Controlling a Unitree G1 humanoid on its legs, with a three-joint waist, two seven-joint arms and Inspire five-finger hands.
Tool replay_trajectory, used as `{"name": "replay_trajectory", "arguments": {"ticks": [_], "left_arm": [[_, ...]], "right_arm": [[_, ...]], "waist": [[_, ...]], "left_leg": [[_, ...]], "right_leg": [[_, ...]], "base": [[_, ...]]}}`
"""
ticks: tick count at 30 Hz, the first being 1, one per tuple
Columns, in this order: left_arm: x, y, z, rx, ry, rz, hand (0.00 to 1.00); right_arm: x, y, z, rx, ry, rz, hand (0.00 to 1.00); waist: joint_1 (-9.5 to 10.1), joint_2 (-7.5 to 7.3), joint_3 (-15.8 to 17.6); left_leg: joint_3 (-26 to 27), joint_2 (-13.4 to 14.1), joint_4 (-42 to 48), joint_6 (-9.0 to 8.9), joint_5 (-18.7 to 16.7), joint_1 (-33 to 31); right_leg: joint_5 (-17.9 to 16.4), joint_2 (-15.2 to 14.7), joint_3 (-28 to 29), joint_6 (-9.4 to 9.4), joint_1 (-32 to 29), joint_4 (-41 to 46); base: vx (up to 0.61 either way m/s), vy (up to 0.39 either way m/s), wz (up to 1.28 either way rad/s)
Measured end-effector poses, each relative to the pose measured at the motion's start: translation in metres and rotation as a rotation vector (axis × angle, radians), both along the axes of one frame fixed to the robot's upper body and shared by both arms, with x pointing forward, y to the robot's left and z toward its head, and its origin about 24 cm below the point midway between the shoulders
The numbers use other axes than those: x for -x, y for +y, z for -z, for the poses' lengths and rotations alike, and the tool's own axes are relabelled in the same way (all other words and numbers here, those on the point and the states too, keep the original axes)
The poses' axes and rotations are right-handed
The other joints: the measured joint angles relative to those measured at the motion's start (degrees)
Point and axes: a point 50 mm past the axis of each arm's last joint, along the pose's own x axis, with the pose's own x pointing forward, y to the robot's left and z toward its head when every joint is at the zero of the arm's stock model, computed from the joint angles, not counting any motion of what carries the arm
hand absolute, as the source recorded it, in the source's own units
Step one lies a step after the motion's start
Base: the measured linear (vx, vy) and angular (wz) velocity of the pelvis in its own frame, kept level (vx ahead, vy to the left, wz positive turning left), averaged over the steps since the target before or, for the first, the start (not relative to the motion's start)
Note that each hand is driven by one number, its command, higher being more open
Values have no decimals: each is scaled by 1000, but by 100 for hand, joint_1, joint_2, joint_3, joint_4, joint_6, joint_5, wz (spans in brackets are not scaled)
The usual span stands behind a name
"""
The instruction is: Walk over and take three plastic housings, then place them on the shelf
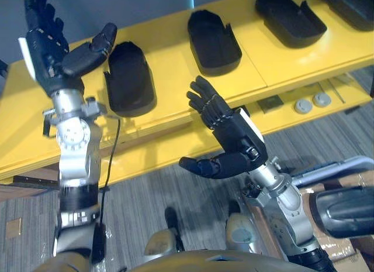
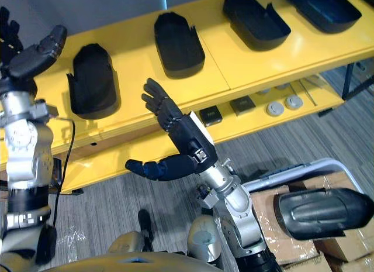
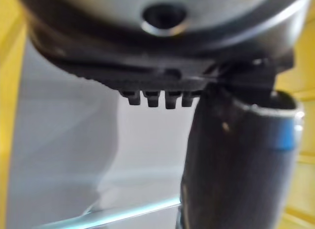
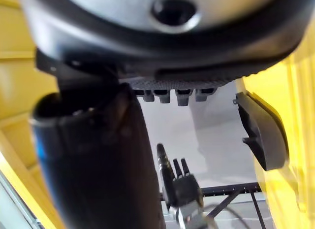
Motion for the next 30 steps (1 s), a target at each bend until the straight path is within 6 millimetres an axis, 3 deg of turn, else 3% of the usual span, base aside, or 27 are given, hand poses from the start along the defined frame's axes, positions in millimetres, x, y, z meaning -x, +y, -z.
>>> {"name": "replay_trajectory", "arguments": {"ticks": [5, 7, 11, 18, 30], "left_arm": [[40, -7, 52, 92, 117, 18, 100], [51, -7, 61, 99, 144, 21, 100], [73, -11, 63, 74, 135, 36, 100], [99, -11, 82, 160, 176, 110, 100], [101, -21, 84, 216, 121, 236, 100]], "right_arm": [[-2, -9, -5, -75, -41, 151, 100], [-1, -12, -4, -72, -41, 205, 100], [3, -19, 3, -107, 0, 276, 100], [12, -39, 15, -110, 70, 401, 100], [21, -53, 26, -174, 148, 574, 100]], "waist": [[230, -78, -345], [347, -137, -459], [411, -266, -609], [471, -243, -933], [462, -409, -1091]], "left_leg": [[-258, 0, -6, -15, -29, 84], [-292, 1, -6, -15, -30, 90], [-389, -17, -17, -16, -35, 139], [-428, 4, -37, -18, -35, 58], [-406, 7, -39, -24, -32, -29]], "right_leg": [[9, 2, -292, 15, 384, -261], [16, 7, -331, 24, 442, -319], [26, -3, -438, 37, 606, -405], [77, 33, -494, 40, 630, -553], [176, 50, -475, 35, 581, -660]], "base": [[36, -12, 23], [7, -4, 16], [-8, 0, 11], [-5, -3, 2], [-7, -4, -1]]}}
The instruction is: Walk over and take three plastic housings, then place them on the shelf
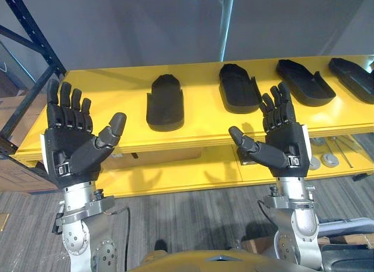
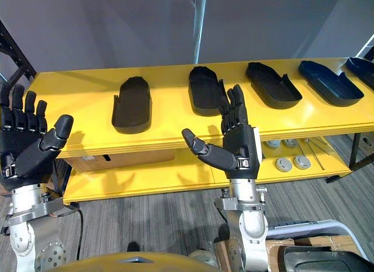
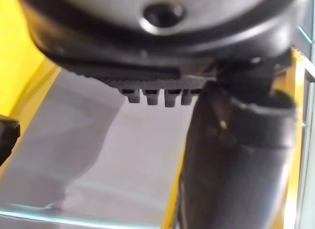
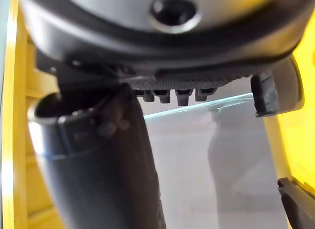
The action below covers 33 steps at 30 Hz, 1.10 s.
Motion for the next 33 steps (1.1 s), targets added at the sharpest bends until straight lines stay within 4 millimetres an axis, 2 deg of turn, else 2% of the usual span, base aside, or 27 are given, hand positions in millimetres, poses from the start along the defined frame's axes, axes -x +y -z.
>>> {"name": "replay_trajectory", "arguments": {"ticks": [3, 6, 10, 14, 18, 25, 33], "left_arm": [[0, -1, 0, -52, 23, -21, 100], [-3, -3, 3, -204, 104, -76, 100], [-8, 0, 21, -444, 293, -173, 100], [-10, 7, 37, -529, 424, -240, 100], [-10, 12, 43, -560, 473, -279, 100], [-22, 15, 54, -547, 525, -282, 100], [-48, 8, 76, -492, 581, -288, 100]], "right_arm": [[2, -1, 2, 9, 9, 3, 100], [2, -1, 1, 55, 10, -6, 100], [1, -4, 2, 79, 26, -23, 100], [0, -8, 6, 95, 57, -36, 100], [0, -8, 11, 99, 82, -49, 100], [1, -7, 18, 110, 126, -74, 100], [2, -7, 35, 152, 214, -123, 100]], "waist": [[-7, 11, -7], [-5, 24, -17], [-8, 32, -25], [-22, 25, -29], [-69, 25, -29], [-164, 41, -37], [-303, 75, -16]], "left_leg": [[32, 4, 0, 0, 0, 7], [43, 3, -1, 1, 1, 7], [87, 3, -1, 4, 4, 12], [159, 5, -1, 4, 4, 2], [209, 5, -1, 4, 3, 6], [373, 5, -1, 9, 7, 23], [583, 4, -1, 21, 11, -6]], "right_leg": [[9, 4, 30, -3, -11, -8], [31, 5, 39, -6, -12, -30], [73, 11, 54, -11, -12, -77], [99, 13, 136, -16, -77, -79], [121, 13, 190, -19, -104, -85], [189, 17, 353, -19, -210, -88], [234, 22, 579, -60, -392, -92]], "base": [[-23, -2, -5], [0, 0, 0], [-18, -2, -4], [-13, 0, -9], [-16, 2, -7], [-21, 6, -12], [-32, 12, -14]]}}
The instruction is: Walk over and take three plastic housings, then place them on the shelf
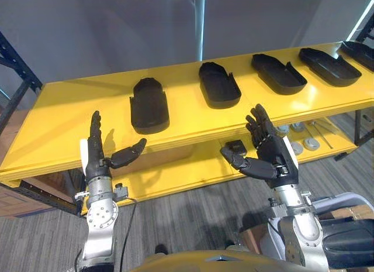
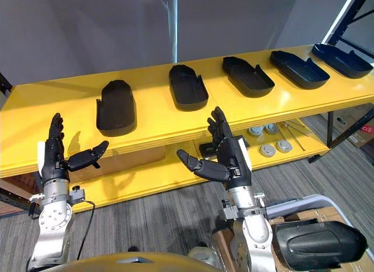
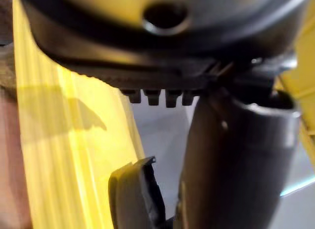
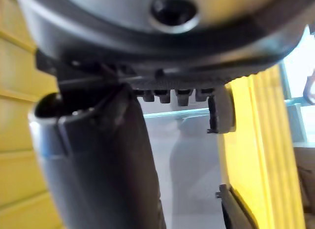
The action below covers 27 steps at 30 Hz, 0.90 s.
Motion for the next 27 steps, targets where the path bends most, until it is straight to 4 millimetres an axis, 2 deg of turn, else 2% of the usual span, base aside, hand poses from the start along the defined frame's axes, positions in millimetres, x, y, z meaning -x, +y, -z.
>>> {"name": "replay_trajectory", "arguments": {"ticks": [4, 11, 14, 22, 27], "left_arm": [[-10, -3, 0, 8, -3, -27, 100], [-29, 0, -6, -8, -39, -93, 100], [-38, 4, -6, -10, -44, -133, 100], [-55, 14, -9, -50, -30, -202, 100], [-57, 18, -11, -63, -34, -210, 100]], "right_arm": [[2, 0, 8, 25, 60, -2, 100], [1, -4, 10, 20, 70, 53, 100], [0, -5, 9, 19, 66, 57, 100], [0, -4, 9, 22, 66, 51, 100], [0, -7, 8, 52, 69, 35, 100]], "waist": [[-94, 27, 55], [-195, 54, 437], [-310, 48, 528], [-354, 72, 818], [-370, 103, 880]], "left_leg": [[84, 0, 1, 11, 15, -103], [184, -3, 13, 24, 46, -193], [187, -3, 21, 25, 46, -184], [318, 0, 4, 25, 22, -102], [334, 3, 16, 35, 45, -169]], "right_leg": [[89, 13, 91, 4, -117, -82], [181, 28, 236, 24, -288, -66], [181, 29, 240, 23, -292, -43], [128, 40, 396, -40, -335, 34], [134, 45, 412, -32, -448, 113]], "base": [[-8, 8, -10], [6, 3, -6], [7, 1, -2], [-31, 9, -9], [-9, 2, -1]]}}
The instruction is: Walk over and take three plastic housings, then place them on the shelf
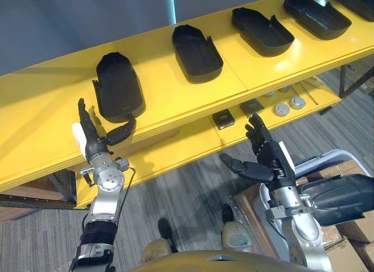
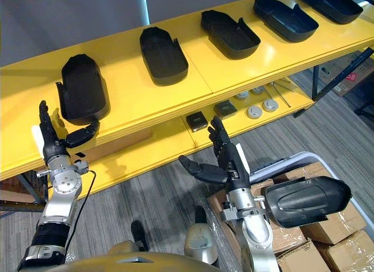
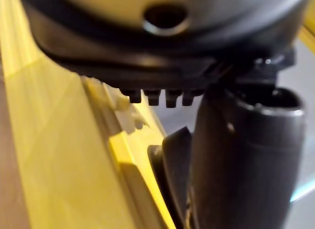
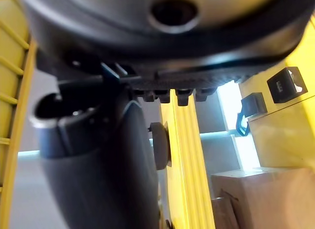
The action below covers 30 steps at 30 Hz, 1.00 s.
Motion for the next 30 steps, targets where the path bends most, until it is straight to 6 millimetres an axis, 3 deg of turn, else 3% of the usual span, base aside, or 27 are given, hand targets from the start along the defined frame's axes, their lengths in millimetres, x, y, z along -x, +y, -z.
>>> {"name": "replay_trajectory", "arguments": {"ticks": [21, 30], "left_arm": [[-19, 12, -10, 22, -41, -57, 100], [-14, 13, -8, 48, -74, -9, 100]], "right_arm": [[-5, 2, -4, 4, -26, 3, 100], [-1, 3, -3, 30, -24, -12, 100]], "waist": [[-117, 2, 255], [-110, 22, 299]], "left_leg": [[96, 1, 5, 9, 32, 62], [88, 1, 6, 2, 15, 206]], "right_leg": [[1, 12, 138, 2, -58, 105], [22, 17, 122, 34, 90, 87]], "base": [[-10, 3, -3], [3, 0, -1]]}}
